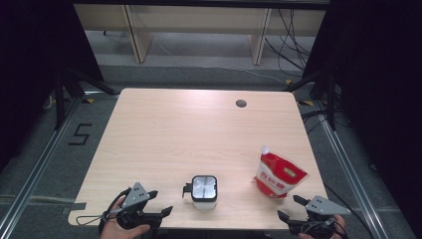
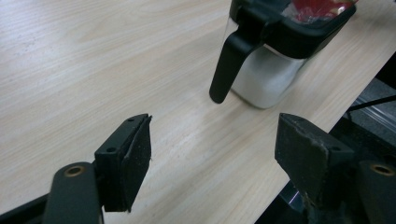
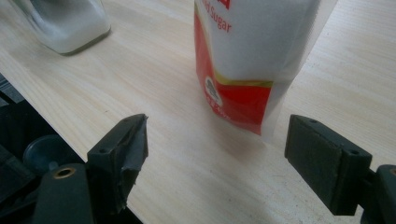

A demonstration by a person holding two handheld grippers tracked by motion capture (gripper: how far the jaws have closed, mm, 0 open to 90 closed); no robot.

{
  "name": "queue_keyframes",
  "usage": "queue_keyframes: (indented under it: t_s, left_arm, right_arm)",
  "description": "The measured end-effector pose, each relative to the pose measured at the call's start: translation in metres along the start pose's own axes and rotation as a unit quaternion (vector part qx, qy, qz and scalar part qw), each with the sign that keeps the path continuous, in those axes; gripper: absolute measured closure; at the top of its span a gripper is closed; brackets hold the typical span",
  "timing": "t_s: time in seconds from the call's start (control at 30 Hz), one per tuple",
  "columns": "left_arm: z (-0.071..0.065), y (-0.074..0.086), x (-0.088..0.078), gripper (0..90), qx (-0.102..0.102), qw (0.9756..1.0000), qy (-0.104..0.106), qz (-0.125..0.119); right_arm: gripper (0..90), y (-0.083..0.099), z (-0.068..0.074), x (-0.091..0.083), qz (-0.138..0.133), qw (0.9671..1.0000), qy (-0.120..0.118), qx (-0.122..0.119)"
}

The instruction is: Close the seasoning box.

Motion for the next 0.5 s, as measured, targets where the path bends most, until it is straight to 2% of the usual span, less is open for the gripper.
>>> queue_keyframes:
  t_s: [0.1,0.17,0.2,0.23,0.27,0.3,0.43,0.47,0.5]
  left_arm:
    - [0.0,0.006,-0.001,25.7,-0.002,1.0,0.001,0.005]
    - [-0.005,0.007,0.001,25.3,-0.026,0.9996,0.003,-0.007]
    - [-0.005,0.01,0.0,25.1,-0.012,0.9999,0.005,0.002]
    - [-0.005,0.011,-0.001,24.6,-0.009,0.9999,0.002,0.007]
    - [-0.008,0.009,0.0,24.0,-0.017,0.9998,0.005,-0.008]
    - [-0.008,0.011,-0.002,23.5,-0.001,1.0,0.006,0.002]
    - [-0.011,0.014,-0.002,20.5,0.009,1.0,0.001,-0.001]
    - [-0.008,0.017,-0.004,19.8,0.027,0.9996,-0.006,0.009]
    - [-0.007,0.018,-0.004,19.1,0.03,0.9995,-0.008,0.009]
  right_arm:
    - [22.2,0.002,0.001,0.0,0.007,0.9999,-0.003,0.007]
    - [22.2,0.001,0.001,0.0,0.006,1.0,0.0,0.005]
    - [22.3,0.001,0.001,0.0,0.006,1.0,0.0,0.005]
    - [22.3,0.001,0.0,0.0,0.002,1.0,0.0,0.001]
    - [22.4,0.001,0.0,0.001,0.001,1.0,-0.002,0.0]
    - [22.4,0.001,0.003,0.001,0.002,0.9999,-0.008,0.009]
    - [22.1,0.001,0.002,0.001,0.001,1.0,-0.005,0.001]
    - [22.0,0.001,0.003,0.001,0.002,1.0,-0.005,0.006]
    - [21.8,0.001,0.005,0.001,0.005,0.9998,-0.007,0.016]
Point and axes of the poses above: each handheld gripper's, and its own axes: x roughly forward along the jaws, y roughly out of its underside, z roughly to its left, the point moved 10 cm from there along x, roughly forward along the jaws, and after that the axes turned 4 degrees about -x, right-handed, at the moved point
